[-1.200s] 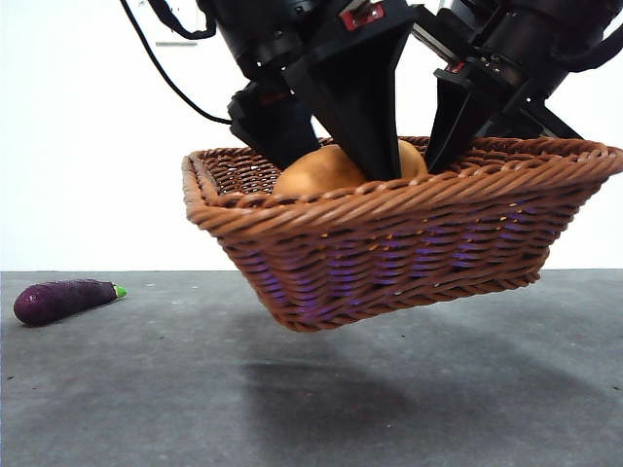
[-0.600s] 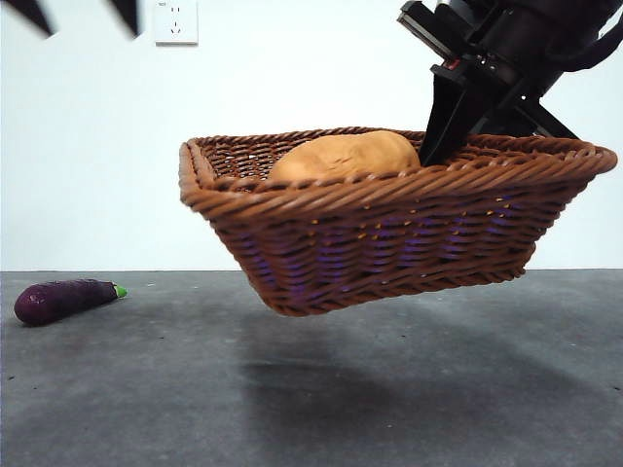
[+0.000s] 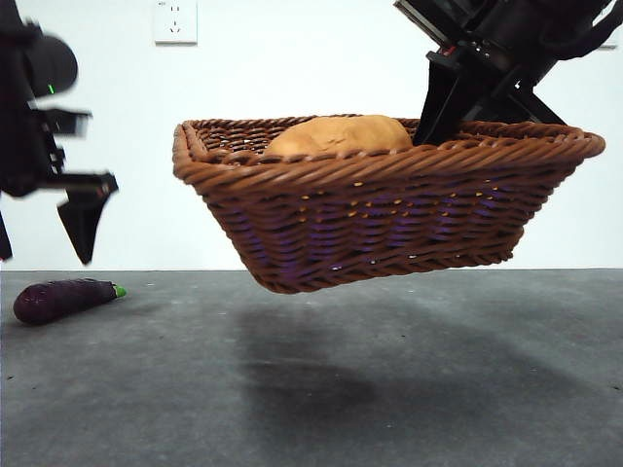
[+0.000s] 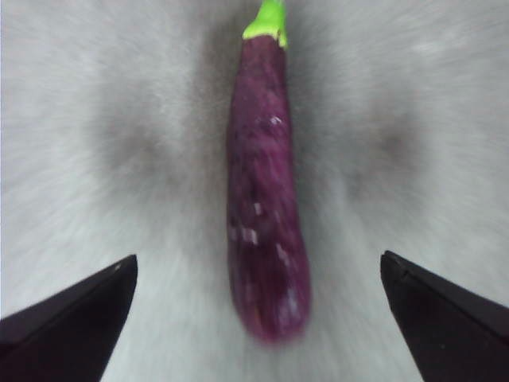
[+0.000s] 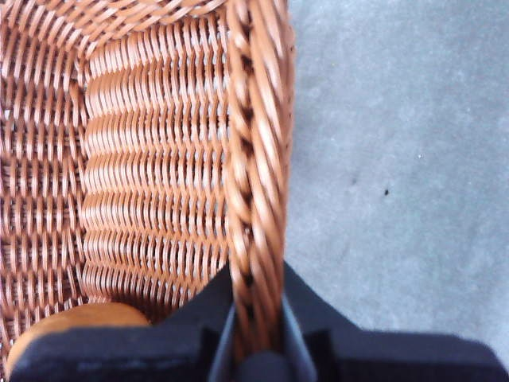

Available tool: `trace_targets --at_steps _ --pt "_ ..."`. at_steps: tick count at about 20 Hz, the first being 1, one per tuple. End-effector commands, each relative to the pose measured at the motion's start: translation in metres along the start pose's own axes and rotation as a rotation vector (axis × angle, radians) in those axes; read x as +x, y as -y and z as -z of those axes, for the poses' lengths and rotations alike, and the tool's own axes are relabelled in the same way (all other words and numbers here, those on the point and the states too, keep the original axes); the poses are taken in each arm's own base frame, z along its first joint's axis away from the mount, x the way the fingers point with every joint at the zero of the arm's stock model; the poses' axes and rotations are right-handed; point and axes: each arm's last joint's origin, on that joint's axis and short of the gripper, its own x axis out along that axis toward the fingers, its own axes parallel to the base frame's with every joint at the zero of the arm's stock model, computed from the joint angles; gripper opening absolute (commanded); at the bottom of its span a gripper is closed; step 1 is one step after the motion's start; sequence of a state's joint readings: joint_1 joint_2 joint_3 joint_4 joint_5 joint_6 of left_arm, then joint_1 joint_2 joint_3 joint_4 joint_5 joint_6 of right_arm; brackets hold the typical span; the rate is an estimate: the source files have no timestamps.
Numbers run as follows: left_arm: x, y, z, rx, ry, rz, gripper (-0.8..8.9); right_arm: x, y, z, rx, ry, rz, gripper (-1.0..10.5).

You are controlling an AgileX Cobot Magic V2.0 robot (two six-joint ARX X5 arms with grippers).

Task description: Help me put the vegetables on the table into the basket

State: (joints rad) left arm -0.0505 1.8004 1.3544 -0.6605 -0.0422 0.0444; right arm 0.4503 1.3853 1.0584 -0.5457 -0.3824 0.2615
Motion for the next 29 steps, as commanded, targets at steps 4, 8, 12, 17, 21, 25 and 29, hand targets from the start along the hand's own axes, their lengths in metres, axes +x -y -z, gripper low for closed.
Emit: trace_targets --at_steps 4,8,12,17,21,25,29 --pt "0.034 -0.002 -0.009 0.006 -0.044 -0.003 5.61 -0.002 -0.002 -0.004 -0.019 0.027 0.0 -0.1" --pt "0.054 -0.001 -0.002 0.008 -0.121 0.003 4.53 -0.002 -0.002 -0.005 -0.021 0.036 0.01 -0.1" --pt "0.055 -0.001 -0.002 0.005 -0.121 0.004 1.44 -0.002 -0.002 -0.005 -0.022 0.036 0.011 -0.1" --pt "0.051 0.0 -0.001 -0.008 -0.13 0.096 -0.07 -0.002 -0.002 -0.004 -0.02 0.032 0.012 -0.1" --pt "-0.004 -0.009 -0.011 0.008 0.02 0.194 -0.07 -0.002 0.0 -0.003 -0.018 0.032 0.06 -0.1" --pt "-0.107 -0.01 0.0 0.175 0.226 0.226 -0.06 0.004 0.003 -0.003 -0.011 0.015 0.07 -0.1" --pt "-0.189 0.023 0.038 0.353 0.321 0.349 -0.06 0.031 0.014 0.0 0.023 -0.079 0.067 -0.1"
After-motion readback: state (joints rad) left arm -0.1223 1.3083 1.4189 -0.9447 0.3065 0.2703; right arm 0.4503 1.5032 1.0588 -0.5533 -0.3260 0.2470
